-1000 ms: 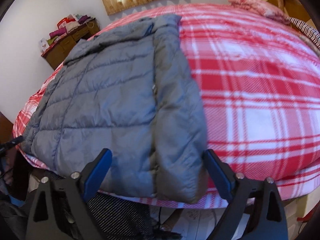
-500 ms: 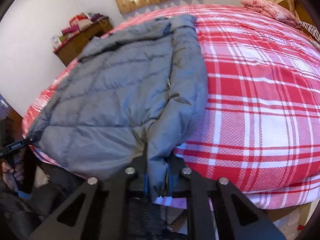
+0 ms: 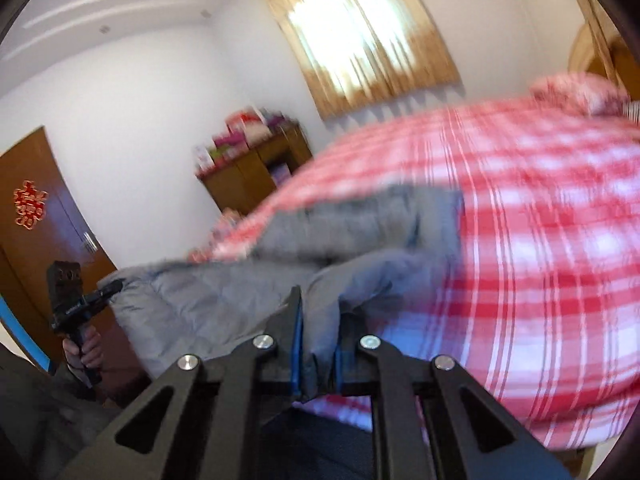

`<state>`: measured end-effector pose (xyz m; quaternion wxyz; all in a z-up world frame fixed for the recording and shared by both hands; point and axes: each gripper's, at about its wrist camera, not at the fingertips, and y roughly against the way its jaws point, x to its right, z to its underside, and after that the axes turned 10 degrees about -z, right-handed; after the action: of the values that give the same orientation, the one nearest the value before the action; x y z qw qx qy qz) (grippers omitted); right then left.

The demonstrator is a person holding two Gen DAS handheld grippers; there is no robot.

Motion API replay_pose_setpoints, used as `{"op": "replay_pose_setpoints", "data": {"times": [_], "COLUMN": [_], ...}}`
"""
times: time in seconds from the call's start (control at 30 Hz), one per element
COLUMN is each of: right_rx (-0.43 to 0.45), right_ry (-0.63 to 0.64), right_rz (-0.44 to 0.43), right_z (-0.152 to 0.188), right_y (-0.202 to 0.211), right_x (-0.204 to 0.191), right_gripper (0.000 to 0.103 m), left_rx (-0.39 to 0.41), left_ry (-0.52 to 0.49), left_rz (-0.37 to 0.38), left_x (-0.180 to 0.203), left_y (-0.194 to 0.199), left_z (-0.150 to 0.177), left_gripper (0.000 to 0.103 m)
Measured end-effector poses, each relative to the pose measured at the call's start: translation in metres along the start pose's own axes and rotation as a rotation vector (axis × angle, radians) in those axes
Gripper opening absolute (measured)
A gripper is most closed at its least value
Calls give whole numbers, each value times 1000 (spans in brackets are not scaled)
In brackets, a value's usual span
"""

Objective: Fold large clothes

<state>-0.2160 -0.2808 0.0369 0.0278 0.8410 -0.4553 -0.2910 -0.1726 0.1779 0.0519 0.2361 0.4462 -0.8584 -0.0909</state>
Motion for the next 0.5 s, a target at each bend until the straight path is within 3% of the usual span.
{"op": "replay_pose_setpoints", "data": {"times": [0.13, 0.23, 0.37, 0.5], "right_rx": [98, 90, 47, 8], "right_ry": [-16, -19, -74, -163], "right_rz": [27, 78, 120, 190], "right_z": [-45, -71, -98, -116], "right_y": [-11, -49, -103, -167], "right_x": [8, 27, 65, 118], "right_gripper": [14, 14, 14, 14], "left_rx": [12, -32, -120, -218], "left_ry": [31, 92, 177, 262], "left_rz": [-102, -180, -290, -374], "left_x": [-9, -34, -81, -130], "left_y": [-17, -60, -149, -234], "left_z": [-43, -68, -100, -104], "left_gripper": [12, 13, 13, 13]}}
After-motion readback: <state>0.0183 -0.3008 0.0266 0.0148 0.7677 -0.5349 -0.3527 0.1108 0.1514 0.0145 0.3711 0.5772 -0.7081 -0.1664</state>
